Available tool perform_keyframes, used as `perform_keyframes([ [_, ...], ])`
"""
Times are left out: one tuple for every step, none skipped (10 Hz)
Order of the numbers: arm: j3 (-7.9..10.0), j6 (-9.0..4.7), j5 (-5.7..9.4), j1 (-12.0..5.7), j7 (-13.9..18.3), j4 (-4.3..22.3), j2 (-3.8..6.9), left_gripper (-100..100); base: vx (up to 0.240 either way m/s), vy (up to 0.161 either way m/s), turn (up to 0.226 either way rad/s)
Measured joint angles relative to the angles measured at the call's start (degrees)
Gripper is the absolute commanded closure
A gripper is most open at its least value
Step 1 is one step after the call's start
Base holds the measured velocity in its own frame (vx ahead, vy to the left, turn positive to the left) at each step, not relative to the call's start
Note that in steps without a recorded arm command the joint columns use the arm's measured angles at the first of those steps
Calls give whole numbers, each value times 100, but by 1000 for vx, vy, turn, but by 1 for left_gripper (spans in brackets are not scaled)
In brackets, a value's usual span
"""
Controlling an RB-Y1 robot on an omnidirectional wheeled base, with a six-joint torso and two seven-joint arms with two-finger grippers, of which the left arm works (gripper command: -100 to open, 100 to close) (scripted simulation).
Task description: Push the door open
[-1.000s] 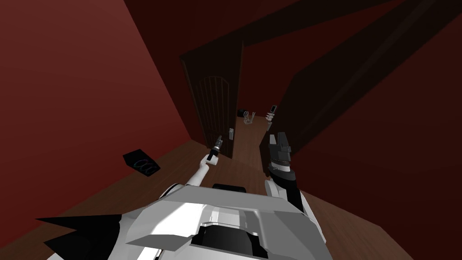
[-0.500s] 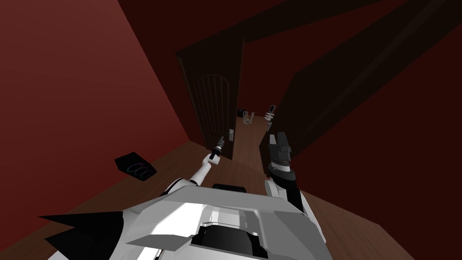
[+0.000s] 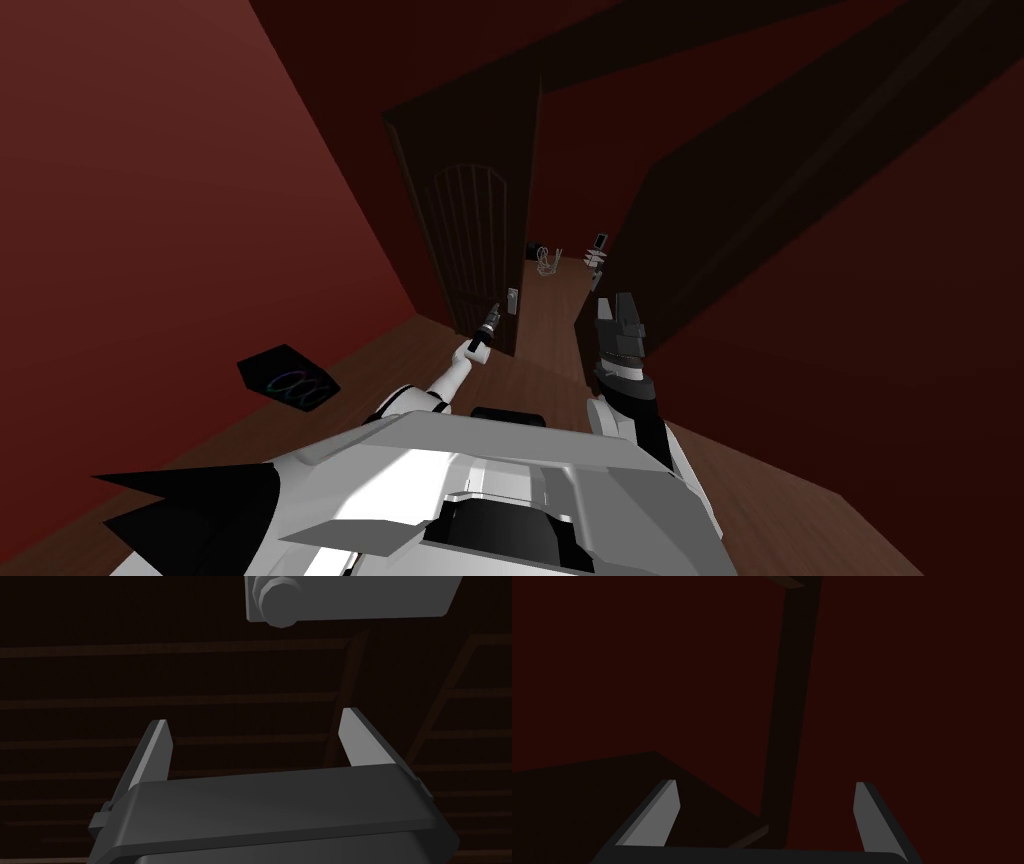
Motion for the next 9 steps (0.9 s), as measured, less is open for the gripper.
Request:
perform_keyframes([
  [-17, 3, -11, -54, 7, 110, -21, -100, 66, 43, -33],
  [-25, -9, -20, -125, 10, 248, -51, -100, 67, 44, -33],
  [-34, -14, -25, -218, 26, 391, -62, -100, 55, 34, -24],
  [-52, 13, -33, -263, 48, 447, -69, -100, 52, 30, -24],
  [-60, 25, -39, -314, 55, 530, -91, -100, 50, 32, -26],
  [-60, -6, -42, -395, 60, 682, -110, -100, 55, 38, -32],
  [-59, -51, -45, -481, 62, 854, -138, -100, 25, 18, -9],
  [-59, -61, -45, -491, 62, 873, -141, -100, 103, -31, -30],
  [-73, 1, -53, -408, 64, 726, -63, -100, 177, -35, -20],
])
